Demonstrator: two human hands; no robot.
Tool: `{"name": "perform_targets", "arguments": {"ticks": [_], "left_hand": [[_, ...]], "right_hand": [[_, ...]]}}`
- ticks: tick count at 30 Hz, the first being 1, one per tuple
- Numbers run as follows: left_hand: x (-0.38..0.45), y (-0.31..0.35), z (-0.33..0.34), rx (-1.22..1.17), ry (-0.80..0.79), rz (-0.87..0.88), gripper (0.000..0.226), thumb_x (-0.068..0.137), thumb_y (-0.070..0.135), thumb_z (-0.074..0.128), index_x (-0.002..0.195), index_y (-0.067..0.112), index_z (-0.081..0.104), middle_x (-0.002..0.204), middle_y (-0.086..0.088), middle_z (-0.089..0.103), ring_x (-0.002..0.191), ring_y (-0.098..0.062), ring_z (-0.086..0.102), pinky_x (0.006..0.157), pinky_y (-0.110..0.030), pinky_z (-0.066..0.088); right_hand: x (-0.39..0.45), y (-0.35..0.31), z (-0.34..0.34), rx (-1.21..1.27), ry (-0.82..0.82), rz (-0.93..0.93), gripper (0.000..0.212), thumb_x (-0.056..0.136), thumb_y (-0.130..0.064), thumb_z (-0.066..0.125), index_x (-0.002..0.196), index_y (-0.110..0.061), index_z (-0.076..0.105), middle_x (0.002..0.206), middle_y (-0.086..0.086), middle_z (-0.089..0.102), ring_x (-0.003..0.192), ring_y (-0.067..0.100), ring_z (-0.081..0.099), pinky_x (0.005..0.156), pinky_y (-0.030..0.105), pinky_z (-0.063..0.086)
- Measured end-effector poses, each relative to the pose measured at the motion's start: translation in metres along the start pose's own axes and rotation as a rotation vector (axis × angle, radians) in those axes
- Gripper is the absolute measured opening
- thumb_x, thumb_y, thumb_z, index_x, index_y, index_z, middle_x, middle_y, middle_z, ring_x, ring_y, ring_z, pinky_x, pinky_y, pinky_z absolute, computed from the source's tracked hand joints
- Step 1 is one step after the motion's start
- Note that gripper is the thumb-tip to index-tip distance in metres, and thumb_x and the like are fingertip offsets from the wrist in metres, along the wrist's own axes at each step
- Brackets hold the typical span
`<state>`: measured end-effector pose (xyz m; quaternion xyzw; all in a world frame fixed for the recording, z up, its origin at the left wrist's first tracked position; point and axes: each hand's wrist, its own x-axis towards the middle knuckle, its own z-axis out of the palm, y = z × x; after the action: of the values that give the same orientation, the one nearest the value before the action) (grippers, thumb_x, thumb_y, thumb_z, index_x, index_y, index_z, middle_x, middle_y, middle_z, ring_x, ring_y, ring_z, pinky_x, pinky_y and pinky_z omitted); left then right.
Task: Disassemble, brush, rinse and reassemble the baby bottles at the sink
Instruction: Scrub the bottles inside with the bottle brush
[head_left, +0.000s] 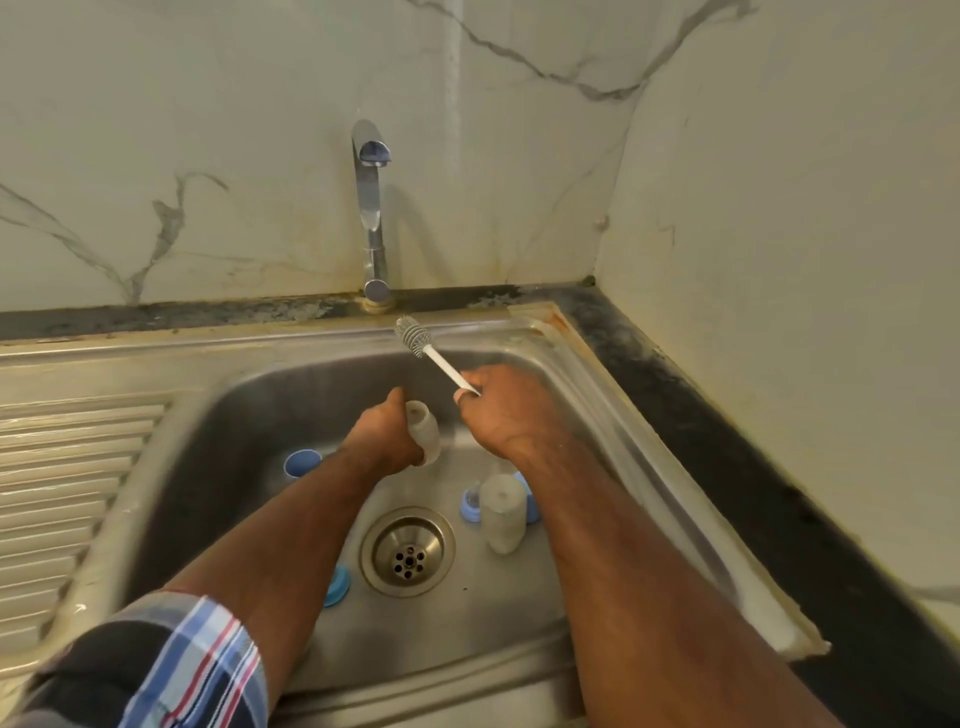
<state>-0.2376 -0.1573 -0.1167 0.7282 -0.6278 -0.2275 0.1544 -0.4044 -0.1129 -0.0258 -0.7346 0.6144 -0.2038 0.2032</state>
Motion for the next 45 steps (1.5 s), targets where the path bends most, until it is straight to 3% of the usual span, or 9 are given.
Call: {"name": "perform_targets", "arguments": {"ticks": [23, 27, 29, 32, 34, 38, 42, 45], "left_hand": [[0.018, -0.014, 0.007, 0.081, -0.105, -0.114, 0.08, 0.079, 0.02, 0.084, 0.143, 0.01, 0.038, 0.133, -0.017, 0.058, 0.121, -0.035, 0.059, 0.098, -0.042, 0.051], [0.011, -0.012, 0.001, 0.111, -0.092, -0.097, 0.075, 0.079, 0.018, 0.082, 0.141, 0.01, 0.04, 0.133, -0.016, 0.059, 0.123, -0.035, 0.059, 0.1, -0.041, 0.05], [0.007, -0.013, -0.006, 0.129, -0.071, -0.081, 0.07, 0.078, 0.019, 0.082, 0.138, 0.01, 0.046, 0.129, -0.013, 0.061, 0.119, -0.032, 0.061, 0.094, -0.037, 0.051], [-0.002, -0.01, -0.031, 0.136, -0.003, -0.01, 0.047, 0.082, 0.02, 0.075, 0.124, 0.009, 0.058, 0.116, -0.01, 0.067, 0.105, -0.028, 0.066, 0.081, -0.032, 0.051], [-0.015, -0.008, -0.054, 0.119, 0.039, 0.032, 0.03, 0.088, 0.021, 0.07, 0.116, 0.013, 0.064, 0.107, -0.007, 0.07, 0.098, -0.026, 0.068, 0.083, -0.033, 0.054], [-0.046, -0.027, -0.088, 0.033, 0.094, 0.034, 0.049, 0.082, 0.018, 0.078, 0.129, 0.019, 0.064, 0.113, -0.002, 0.07, 0.104, -0.021, 0.066, 0.091, -0.03, 0.052], [-0.077, -0.059, -0.102, 0.019, 0.078, -0.027, 0.04, 0.084, 0.014, 0.079, 0.123, 0.016, 0.069, 0.108, -0.002, 0.071, 0.103, -0.021, 0.068, 0.094, -0.031, 0.053], [-0.099, -0.08, -0.105, 0.063, 0.008, -0.067, 0.035, 0.083, 0.017, 0.079, 0.117, 0.017, 0.072, 0.109, -0.003, 0.073, 0.101, -0.022, 0.069, 0.091, -0.037, 0.057]], "right_hand": [[-0.001, 0.002, 0.001, 0.002, -0.048, 0.029, 0.026, 0.101, -0.031, 0.048, 0.117, -0.024, 0.069, 0.09, 0.002, 0.07, 0.081, 0.02, 0.066, 0.077, 0.036, 0.057], [0.001, 0.004, 0.002, 0.002, -0.051, 0.039, 0.023, 0.101, -0.031, 0.049, 0.108, -0.024, 0.07, 0.083, 0.001, 0.069, 0.076, 0.019, 0.064, 0.07, 0.033, 0.054], [0.002, 0.004, 0.002, 0.005, -0.052, 0.049, 0.022, 0.1, -0.031, 0.049, 0.107, -0.025, 0.07, 0.082, 0.001, 0.069, 0.075, 0.019, 0.064, 0.071, 0.033, 0.055], [0.002, 0.002, 0.003, -0.018, -0.056, 0.052, 0.023, 0.101, -0.032, 0.051, 0.111, -0.026, 0.07, 0.085, 0.0, 0.069, 0.076, 0.017, 0.064, 0.071, 0.032, 0.054], [0.0, -0.001, 0.002, -0.032, -0.062, 0.052, 0.023, 0.1, -0.033, 0.052, 0.115, -0.026, 0.069, 0.085, -0.001, 0.069, 0.076, 0.016, 0.065, 0.073, 0.033, 0.054], [-0.007, -0.012, 0.002, -0.144, -0.092, 0.005, 0.026, 0.097, -0.029, 0.057, 0.12, -0.024, 0.067, 0.094, 0.002, 0.071, 0.08, 0.02, 0.066, 0.078, 0.036, 0.057], [-0.018, -0.025, 0.006, -0.193, -0.154, -0.043, 0.031, 0.09, -0.015, 0.056, 0.114, -0.028, 0.07, 0.091, -0.001, 0.071, 0.069, 0.012, 0.06, 0.059, 0.027, 0.047], [-0.028, -0.034, 0.014, -0.227, -0.213, -0.073, 0.035, 0.087, -0.013, 0.059, 0.114, -0.03, 0.073, 0.096, -0.001, 0.072, 0.079, 0.017, 0.064, 0.069, 0.03, 0.053]]}}
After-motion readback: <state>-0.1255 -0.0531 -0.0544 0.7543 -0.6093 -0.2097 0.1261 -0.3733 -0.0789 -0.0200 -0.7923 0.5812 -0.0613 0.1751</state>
